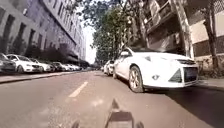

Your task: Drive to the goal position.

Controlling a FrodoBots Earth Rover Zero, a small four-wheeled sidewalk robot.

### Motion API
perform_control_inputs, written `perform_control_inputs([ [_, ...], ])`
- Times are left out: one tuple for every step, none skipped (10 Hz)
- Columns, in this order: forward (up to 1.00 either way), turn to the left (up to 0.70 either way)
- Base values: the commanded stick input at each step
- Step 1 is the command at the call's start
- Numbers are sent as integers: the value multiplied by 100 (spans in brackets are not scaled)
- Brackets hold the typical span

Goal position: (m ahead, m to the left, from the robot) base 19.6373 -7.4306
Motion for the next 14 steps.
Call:
perform_control_inputs([
  [70,0],
  [70,0],
  [70,0],
  [70,0],
  [70,0],
  [70,0],
  [70,0],
  [70,0],
  [70,0],
  [70,0],
  [70,0],
  [70,0],
  [70,0],
  [70,0],
])
